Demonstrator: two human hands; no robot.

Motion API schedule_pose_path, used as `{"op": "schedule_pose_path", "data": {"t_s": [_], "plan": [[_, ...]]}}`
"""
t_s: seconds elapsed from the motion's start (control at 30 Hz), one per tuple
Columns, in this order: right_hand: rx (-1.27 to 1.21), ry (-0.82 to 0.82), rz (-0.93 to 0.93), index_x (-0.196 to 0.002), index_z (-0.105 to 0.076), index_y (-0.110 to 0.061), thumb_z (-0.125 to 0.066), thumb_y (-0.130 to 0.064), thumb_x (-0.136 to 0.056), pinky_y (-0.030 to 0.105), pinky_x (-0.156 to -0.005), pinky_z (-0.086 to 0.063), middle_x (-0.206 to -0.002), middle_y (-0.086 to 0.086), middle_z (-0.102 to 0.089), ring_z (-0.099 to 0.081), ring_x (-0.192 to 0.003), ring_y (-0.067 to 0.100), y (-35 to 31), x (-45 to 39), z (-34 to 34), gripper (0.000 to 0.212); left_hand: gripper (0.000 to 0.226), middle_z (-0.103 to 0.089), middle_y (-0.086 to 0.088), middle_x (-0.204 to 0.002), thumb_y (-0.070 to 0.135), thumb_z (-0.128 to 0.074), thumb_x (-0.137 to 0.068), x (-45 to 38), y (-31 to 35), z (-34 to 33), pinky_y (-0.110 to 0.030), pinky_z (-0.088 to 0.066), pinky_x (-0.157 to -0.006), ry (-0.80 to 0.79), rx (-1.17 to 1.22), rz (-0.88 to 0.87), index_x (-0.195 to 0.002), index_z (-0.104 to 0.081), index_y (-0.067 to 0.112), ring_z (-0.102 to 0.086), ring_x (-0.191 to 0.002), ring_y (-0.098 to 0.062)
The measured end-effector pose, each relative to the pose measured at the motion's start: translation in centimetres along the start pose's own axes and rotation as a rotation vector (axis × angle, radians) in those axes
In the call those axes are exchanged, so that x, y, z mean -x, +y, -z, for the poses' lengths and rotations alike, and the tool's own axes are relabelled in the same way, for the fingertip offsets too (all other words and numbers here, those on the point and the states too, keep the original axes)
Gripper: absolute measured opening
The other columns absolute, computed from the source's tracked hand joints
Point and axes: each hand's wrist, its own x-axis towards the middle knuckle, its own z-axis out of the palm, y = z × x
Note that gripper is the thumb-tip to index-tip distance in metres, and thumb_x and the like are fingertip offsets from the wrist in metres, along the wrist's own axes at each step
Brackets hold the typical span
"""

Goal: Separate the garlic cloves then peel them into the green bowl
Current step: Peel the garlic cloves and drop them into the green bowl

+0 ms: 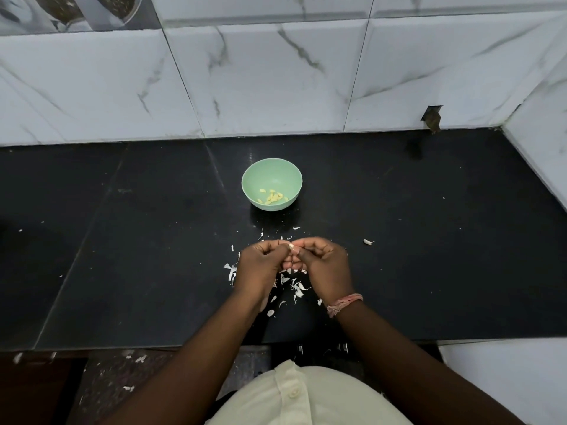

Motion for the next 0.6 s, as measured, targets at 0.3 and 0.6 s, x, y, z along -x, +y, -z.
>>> {"op": "schedule_pose_path", "data": {"t_s": [0.3,0.6], "plan": [[-0.078,-0.050,-0.027,-0.104,-0.074,-0.002,-0.063,0.009,-0.094,0.040,-0.077,-0.063,-0.091,0.021,-0.076,-0.071,-0.075,0.031,0.0,-0.2,-0.5,0.019,0.011,-0.068,-0.008,-0.069,-0.006,-0.062,-0.089,0.0,0.3,0.6,-0.021,-0.053,-0.061,-0.013,-0.023,-0.022,-0.096,-0.070,-0.010,-0.062,-0.058,-0.011],[-0.261,0.083,-0.275,-0.104,-0.070,-0.003,-0.063,0.002,-0.097,0.028,-0.065,-0.055,-0.086,0.008,-0.070,-0.064,-0.072,0.013,1.1,0.0,-1.0,0.012,0.005,-0.072,-0.006,-0.069,0.014,-0.070,-0.083,-0.4,-1.5,1.9,-0.043,-0.057,-0.076,0.107,-0.283,0.014,-0.084,-0.073,0.010,-0.065,-0.063,-0.017]]}}
